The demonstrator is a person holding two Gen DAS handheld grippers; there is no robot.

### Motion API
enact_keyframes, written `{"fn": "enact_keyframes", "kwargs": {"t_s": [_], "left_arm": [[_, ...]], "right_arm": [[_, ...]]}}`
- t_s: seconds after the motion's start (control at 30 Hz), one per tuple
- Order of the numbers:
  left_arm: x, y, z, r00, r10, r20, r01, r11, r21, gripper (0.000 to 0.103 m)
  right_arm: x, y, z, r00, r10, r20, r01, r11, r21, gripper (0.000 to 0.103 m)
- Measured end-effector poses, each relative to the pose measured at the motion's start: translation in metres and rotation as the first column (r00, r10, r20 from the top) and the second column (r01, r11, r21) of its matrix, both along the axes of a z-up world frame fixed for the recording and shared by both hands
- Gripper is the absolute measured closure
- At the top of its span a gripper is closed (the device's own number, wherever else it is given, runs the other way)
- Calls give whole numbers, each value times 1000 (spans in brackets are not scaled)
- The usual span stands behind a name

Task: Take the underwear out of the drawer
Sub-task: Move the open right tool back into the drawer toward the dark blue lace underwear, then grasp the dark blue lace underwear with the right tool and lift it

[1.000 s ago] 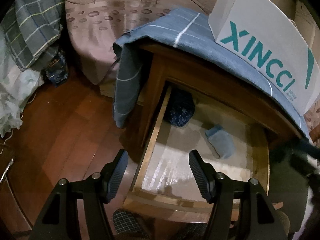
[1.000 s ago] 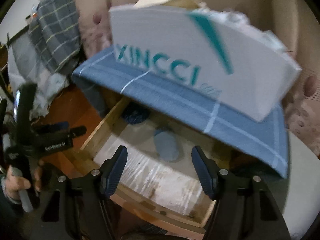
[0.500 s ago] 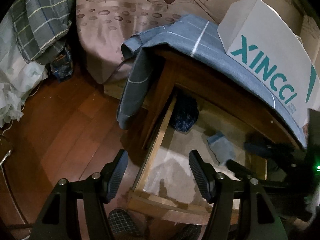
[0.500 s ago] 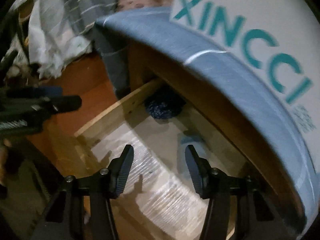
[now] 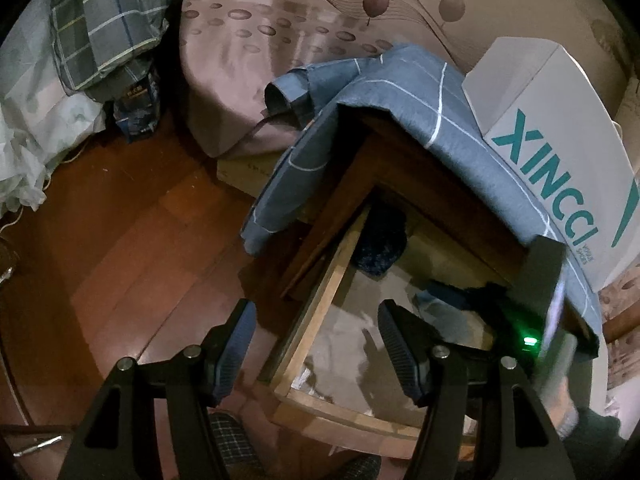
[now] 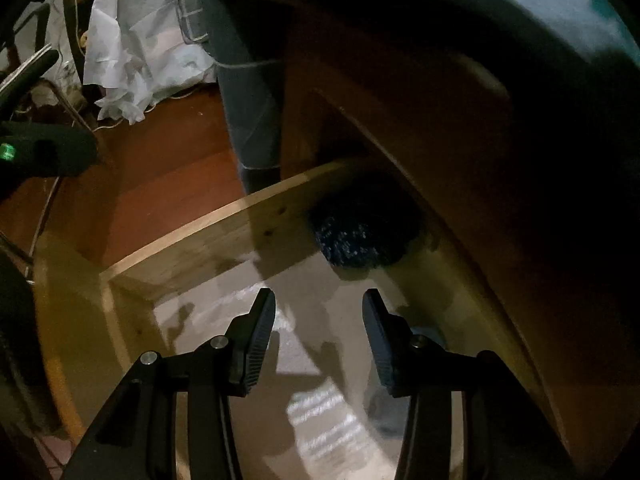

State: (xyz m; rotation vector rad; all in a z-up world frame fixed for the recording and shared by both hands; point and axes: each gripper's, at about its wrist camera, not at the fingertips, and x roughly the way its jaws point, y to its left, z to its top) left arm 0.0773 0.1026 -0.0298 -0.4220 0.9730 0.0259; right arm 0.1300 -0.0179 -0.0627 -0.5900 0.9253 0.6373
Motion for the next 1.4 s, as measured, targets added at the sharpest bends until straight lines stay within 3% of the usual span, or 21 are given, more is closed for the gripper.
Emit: {"fn": "enact_keyframes", "kwargs": {"t_s": [0.33,0.63,0.67,0.77,0.87,1.1,1.4], "left_arm": [[1,4,0,1000,16,0,-16,1000,-10,38],[3,4,0,1000,6,4,-6,1000,-10,38],[3,4,0,1000,4,2,-4,1000,-8,38],[4,5,0,1000,3,2,-3,1000,-15,38],[5,5,0,1000,3,4,-3,1000,-22,38],[3,5,0,1000,-2,8,3,1000,-30,38],[3,3,2,1000,-6,12,7,999,-34,38]], "right_arm": [[7,31,-30,984,95,153,-73,987,-145,61],[36,51,-56,978,104,181,-59,969,-239,64],[39,54,-59,980,101,173,-55,967,-250,64],[45,54,-62,988,72,135,-38,969,-243,81],[42,48,-62,993,58,102,-32,970,-242,86],[32,18,-55,995,27,-96,-41,987,-154,88],[7,-8,-45,969,83,-234,-117,984,-136,88]]}}
